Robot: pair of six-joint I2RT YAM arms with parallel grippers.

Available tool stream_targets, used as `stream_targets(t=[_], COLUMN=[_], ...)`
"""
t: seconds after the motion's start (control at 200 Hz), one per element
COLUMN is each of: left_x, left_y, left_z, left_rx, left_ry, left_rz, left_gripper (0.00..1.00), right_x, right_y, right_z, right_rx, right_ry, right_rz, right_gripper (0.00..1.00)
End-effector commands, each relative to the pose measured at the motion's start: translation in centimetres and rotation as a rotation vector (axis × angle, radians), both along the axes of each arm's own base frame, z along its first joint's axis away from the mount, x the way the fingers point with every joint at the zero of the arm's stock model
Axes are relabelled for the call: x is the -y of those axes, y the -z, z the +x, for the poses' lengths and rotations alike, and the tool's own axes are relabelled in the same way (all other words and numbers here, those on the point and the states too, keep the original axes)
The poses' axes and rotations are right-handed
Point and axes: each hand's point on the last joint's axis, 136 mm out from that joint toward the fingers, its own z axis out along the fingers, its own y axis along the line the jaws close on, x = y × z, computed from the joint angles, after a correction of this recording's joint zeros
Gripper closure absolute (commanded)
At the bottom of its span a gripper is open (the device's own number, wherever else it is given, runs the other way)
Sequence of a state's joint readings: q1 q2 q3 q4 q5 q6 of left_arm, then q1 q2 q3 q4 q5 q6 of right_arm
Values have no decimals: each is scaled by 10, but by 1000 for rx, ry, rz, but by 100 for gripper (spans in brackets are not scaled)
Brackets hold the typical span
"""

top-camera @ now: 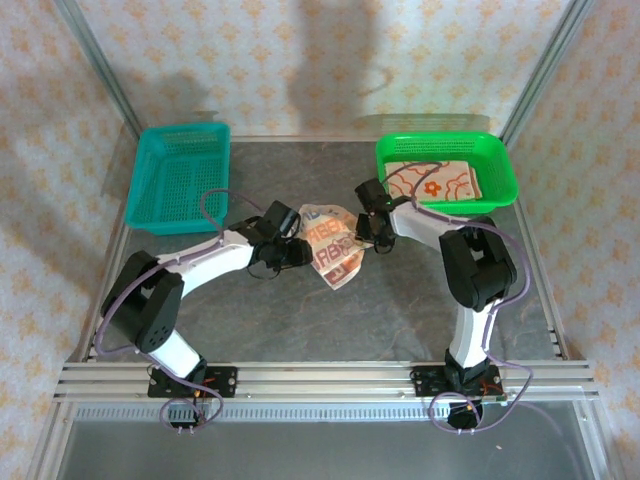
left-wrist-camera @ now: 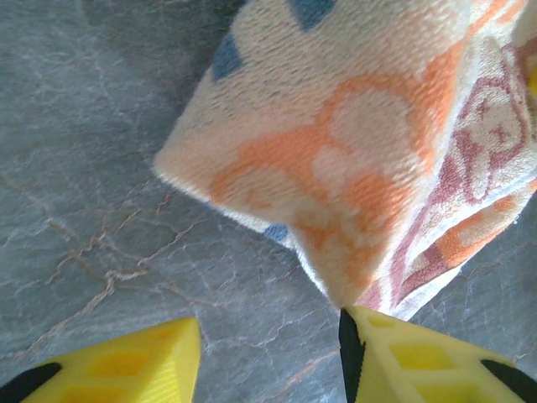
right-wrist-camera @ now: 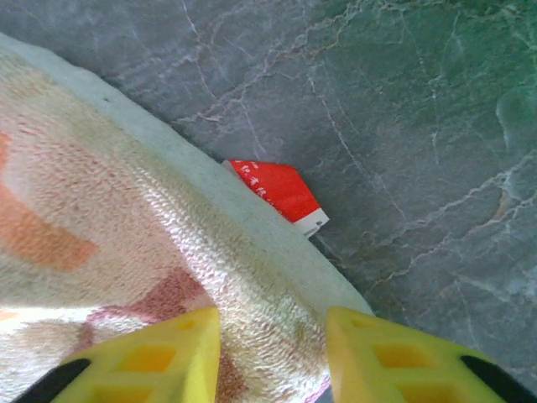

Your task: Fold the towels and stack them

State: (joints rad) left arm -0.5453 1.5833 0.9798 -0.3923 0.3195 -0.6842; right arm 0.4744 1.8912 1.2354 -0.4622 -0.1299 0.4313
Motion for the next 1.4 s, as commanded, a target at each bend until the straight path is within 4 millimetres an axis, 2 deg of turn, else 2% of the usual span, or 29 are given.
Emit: stream_targets(t=[0.0, 0.11, 0.16, 0.255, 0.425, 0.636, 0.706, 0.736, 0.766, 0.801, 0.926, 0.986, 1.046, 1.121, 1.181, 1.206, 1.256, 1.396], left_x=[-11, -12, -13, -10, 2, 15, 20, 23, 24, 25, 33, 36, 35, 35, 32, 31, 22, -13], left_y=[-5, 2, 5, 11, 25, 40, 44, 44, 45, 47, 50, 51, 54, 55, 55, 55, 54, 48], left_z=[-2, -6, -6, -3, 8, 20, 26, 29, 32, 35, 48, 51, 52, 54, 56, 57, 57, 55], left_rx=[35, 25, 20, 21, 9, -8, -9, -7, -8, -8, -2, -8, -9, -5, 3, 7, 8, 22], left_ry=[-27, -29, -33, -35, -43, -48, -50, -52, -54, -58, -60, -56, -58, -57, -61, -59, -65, -82], left_rz=[18, 15, 18, 15, -22, -49, -66, -72, -73, -68, -78, -76, -65, -59, -35, -24, 19, 138], left_gripper=[60, 61, 60, 50, 49, 49, 47, 43, 34, 30, 28, 33, 40, 61, 75, 86, 100, 100], right_x=[7, 10, 9, 7, 11, 33, 36, 36, 37, 37, 37, 34, 29, 27, 26, 25, 22, 11], right_y=[8, 3, -3, -23, -59, -106, -113, -114, -114, -115, -115, -108, -96, -79, -70, -67, -64, -56], right_z=[-3, -8, -10, -12, -19, -26, -30, -31, -33, -34, -39, -41, -42, -42, -40, -39, -38, -38], right_rx=[-10, -6, 0, 35, 93, 183, 194, 192, 189, 187, 181, 157, 115, 84, 75, 70, 63, 54], right_ry=[7, 6, 5, -2, 12, 52, 54, 54, 53, 54, 51, 35, 22, 27, 34, 34, 35, 12], right_rz=[-24, -22, -16, -7, 15, -30, -34, -31, -29, -27, -15, -8, -6, -11, -12, -12, -8, -1], right_gripper=[81, 100, 100, 100, 100, 100, 100, 100, 100, 100, 100, 100, 91, 85, 84, 84, 83, 78])
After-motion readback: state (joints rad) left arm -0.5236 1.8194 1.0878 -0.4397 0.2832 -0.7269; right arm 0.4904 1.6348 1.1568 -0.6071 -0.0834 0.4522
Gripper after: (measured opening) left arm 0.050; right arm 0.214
